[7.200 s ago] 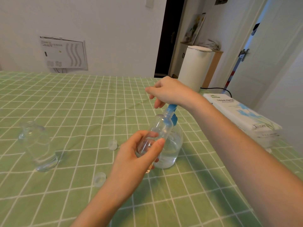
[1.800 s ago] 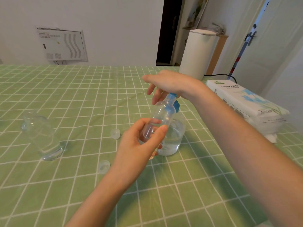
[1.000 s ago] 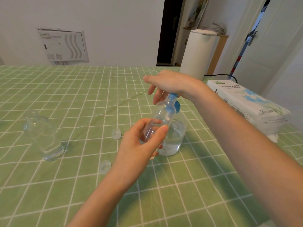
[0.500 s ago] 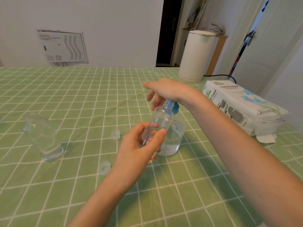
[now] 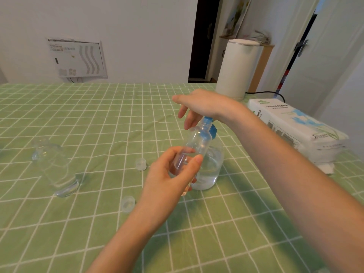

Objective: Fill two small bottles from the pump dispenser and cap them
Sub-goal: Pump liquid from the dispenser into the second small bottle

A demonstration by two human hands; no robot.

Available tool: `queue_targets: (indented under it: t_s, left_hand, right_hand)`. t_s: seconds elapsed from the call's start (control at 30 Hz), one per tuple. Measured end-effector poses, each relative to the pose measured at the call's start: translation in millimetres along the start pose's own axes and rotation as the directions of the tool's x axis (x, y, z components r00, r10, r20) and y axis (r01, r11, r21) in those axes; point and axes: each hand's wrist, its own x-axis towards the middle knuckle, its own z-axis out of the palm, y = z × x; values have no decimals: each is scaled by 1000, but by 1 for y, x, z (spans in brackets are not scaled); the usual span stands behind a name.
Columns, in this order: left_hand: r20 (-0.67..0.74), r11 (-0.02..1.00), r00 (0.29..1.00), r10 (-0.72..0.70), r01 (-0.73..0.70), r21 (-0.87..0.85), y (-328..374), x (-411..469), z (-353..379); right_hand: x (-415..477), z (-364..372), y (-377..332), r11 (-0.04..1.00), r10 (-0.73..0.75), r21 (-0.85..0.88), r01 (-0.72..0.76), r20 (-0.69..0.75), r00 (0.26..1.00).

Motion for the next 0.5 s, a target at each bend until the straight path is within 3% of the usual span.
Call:
queue_targets:
  t_s: [0.5]
  left_hand:
    - [-4,1000,1000,-22,22,-7,-4,-1,-1]
  right_hand:
    - [3,11,7,999,12,39,-12,13,1000]
